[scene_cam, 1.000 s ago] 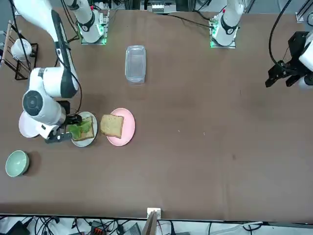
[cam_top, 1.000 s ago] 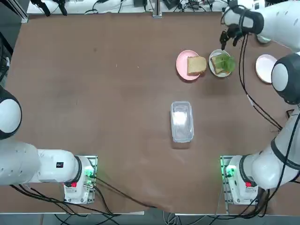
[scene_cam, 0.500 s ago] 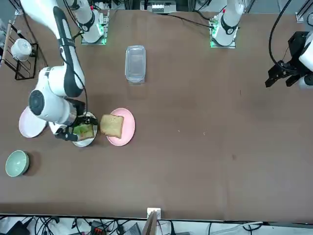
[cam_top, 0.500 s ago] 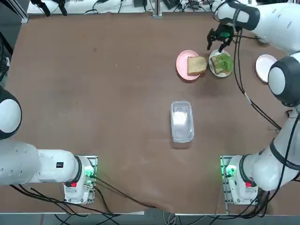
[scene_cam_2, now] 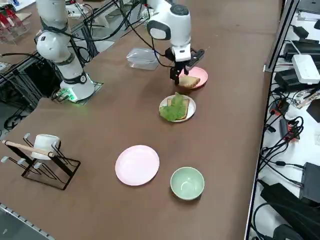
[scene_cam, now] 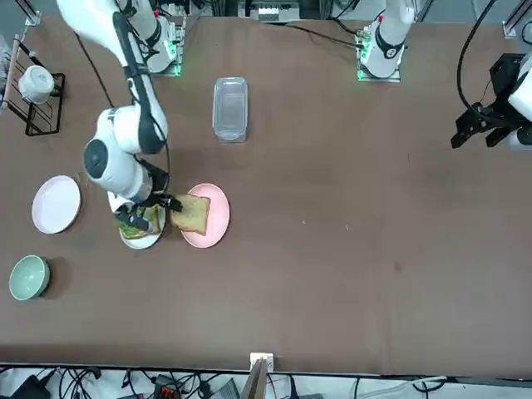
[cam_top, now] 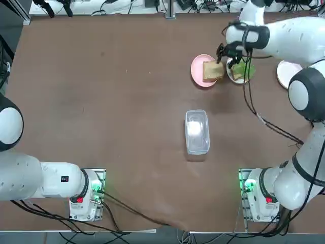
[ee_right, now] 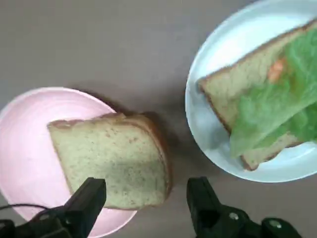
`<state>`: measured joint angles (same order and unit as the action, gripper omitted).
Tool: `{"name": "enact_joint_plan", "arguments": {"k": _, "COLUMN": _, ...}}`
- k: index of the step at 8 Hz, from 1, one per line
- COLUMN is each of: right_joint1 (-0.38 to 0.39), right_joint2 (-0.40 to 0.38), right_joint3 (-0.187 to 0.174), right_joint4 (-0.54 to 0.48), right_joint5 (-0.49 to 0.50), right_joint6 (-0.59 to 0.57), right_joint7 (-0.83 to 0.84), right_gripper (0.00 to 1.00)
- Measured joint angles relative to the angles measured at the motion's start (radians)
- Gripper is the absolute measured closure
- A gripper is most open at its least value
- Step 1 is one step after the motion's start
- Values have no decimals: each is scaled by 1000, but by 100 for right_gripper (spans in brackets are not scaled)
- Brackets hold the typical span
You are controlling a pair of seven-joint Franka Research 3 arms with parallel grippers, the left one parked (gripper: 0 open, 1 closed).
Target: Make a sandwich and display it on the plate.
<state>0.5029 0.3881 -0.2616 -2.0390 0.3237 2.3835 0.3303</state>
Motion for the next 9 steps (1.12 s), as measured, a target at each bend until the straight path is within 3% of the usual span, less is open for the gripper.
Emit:
{"name": "enact_joint_plan", "arguments": {"k": 2, "right_joint1": 2, "right_joint2": -5, "right_joint3": -1, "right_joint4": -44, "right_joint5": 0, "right_joint6": 32, "right_joint7": 1, "right_gripper": 0}}
{"name": "enact_joint_plan", "arguments": {"k": 9, "right_joint1": 24, "right_joint2": 26, "right_joint3": -1, "right_joint4": -48, "right_joint5": 0, "right_joint6": 112, "right_joint7": 2, "right_gripper": 0}}
